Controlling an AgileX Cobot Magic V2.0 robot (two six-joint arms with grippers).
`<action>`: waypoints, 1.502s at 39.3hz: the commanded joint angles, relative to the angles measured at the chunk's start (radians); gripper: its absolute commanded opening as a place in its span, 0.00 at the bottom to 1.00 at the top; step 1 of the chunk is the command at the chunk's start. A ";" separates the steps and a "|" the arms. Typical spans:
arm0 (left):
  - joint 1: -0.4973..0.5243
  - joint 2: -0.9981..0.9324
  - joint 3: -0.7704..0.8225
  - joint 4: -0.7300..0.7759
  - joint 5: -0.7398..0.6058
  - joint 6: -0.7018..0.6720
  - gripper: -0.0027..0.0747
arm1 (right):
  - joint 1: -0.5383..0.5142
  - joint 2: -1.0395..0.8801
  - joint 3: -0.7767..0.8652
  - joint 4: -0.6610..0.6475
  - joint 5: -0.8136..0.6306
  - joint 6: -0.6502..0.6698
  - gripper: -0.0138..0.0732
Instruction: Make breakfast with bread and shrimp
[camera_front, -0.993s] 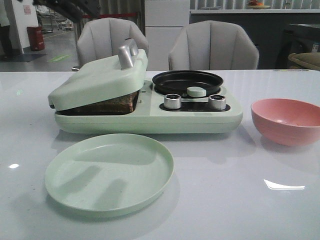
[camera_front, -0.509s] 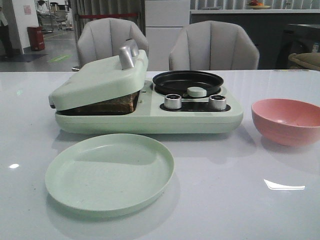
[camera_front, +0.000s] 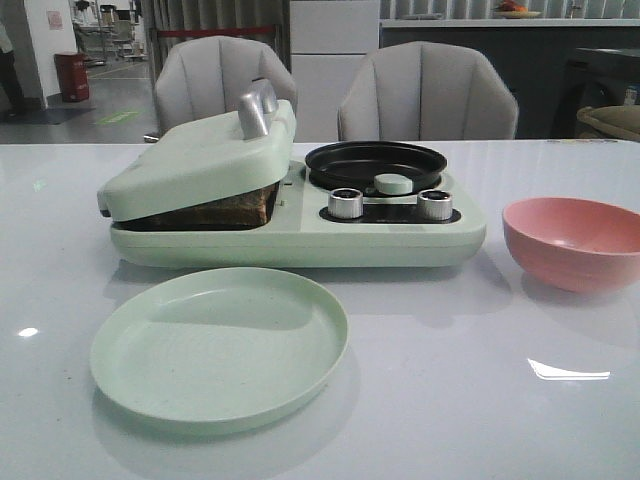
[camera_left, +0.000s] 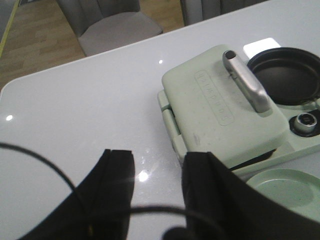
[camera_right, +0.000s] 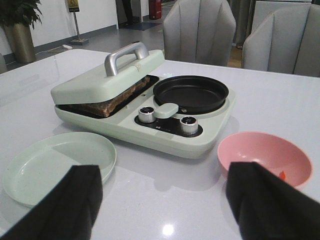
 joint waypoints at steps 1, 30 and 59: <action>-0.005 -0.105 0.077 -0.048 -0.147 -0.011 0.44 | -0.002 0.008 -0.024 -0.002 -0.086 -0.004 0.86; -0.005 -0.792 0.711 -0.167 -0.318 -0.011 0.44 | -0.002 0.008 -0.024 -0.002 -0.088 -0.004 0.86; -0.005 -0.834 0.745 -0.176 -0.340 -0.011 0.44 | -0.002 0.223 -0.241 -0.006 -0.030 -0.004 0.86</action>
